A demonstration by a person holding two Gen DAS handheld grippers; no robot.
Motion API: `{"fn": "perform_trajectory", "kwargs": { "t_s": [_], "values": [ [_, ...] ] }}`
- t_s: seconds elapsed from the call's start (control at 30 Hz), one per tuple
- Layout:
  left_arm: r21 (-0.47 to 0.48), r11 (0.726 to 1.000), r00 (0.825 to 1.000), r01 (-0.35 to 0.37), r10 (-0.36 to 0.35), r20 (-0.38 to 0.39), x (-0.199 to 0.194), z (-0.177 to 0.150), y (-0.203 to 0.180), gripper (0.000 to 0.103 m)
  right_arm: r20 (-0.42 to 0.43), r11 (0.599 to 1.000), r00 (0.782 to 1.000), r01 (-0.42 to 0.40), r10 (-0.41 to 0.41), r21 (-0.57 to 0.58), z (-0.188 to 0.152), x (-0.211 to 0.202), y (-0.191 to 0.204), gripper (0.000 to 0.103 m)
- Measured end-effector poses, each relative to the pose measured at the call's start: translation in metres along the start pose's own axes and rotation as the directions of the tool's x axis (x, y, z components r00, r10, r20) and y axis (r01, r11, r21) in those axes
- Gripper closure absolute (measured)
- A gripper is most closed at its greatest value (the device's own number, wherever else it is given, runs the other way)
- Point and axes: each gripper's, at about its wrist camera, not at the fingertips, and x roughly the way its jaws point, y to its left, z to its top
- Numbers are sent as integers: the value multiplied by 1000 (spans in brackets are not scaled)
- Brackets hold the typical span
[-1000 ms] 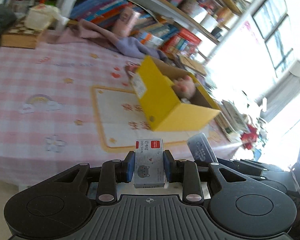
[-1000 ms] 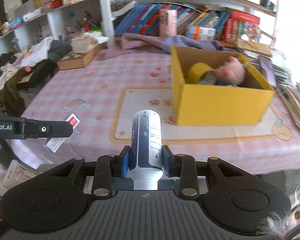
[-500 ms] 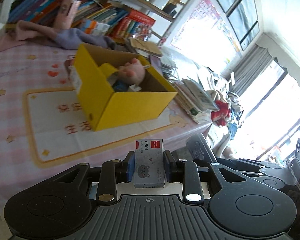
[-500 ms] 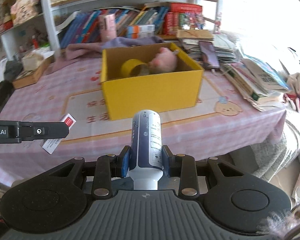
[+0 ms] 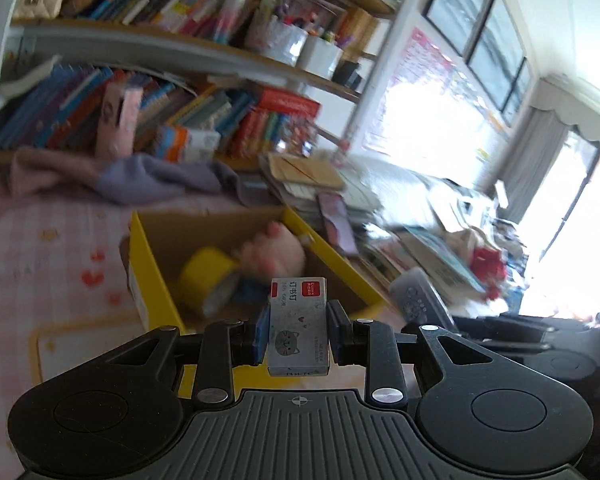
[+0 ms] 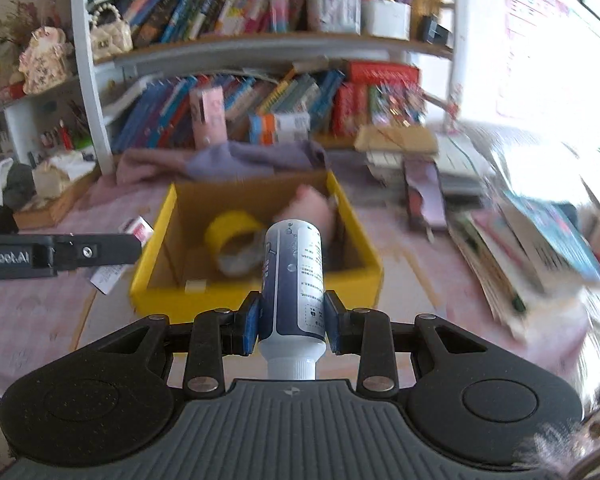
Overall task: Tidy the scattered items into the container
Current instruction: 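Carry card box with left tool while right tool carries bottle to box, then open left tool to drop card box in box while right tool releases bottle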
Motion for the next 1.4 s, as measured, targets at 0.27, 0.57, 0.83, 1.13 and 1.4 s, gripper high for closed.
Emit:
{"fn": "perform_trajectory", "kwargs": {
  "t_s": [0.27, 0.57, 0.83, 1.13, 1.4],
  "values": [
    [36, 970, 970, -240, 242, -34, 79, 19, -4, 75, 4, 979, 988, -151, 153, -136, 43, 88, -21, 72],
    [126, 909, 896, -396, 413, -162, 133, 0, -3, 75, -187, 912, 937, -333, 294, -238, 29, 161, -21, 72],
    [202, 862, 848, -465, 499, -180, 154, 0, -9, 74, -300, 864, 891, -422, 340, -274, 24, 189, -22, 72],
    [197, 858, 836, -474, 509, -206, 167, 1, -10, 73, -335, 849, 869, -458, 364, -263, 21, 199, -32, 72],
    [172, 845, 838, -507, 529, -131, 155, 7, -18, 44, -293, 845, 864, -481, 411, -233, 24, 191, -37, 65]
  ]
}}
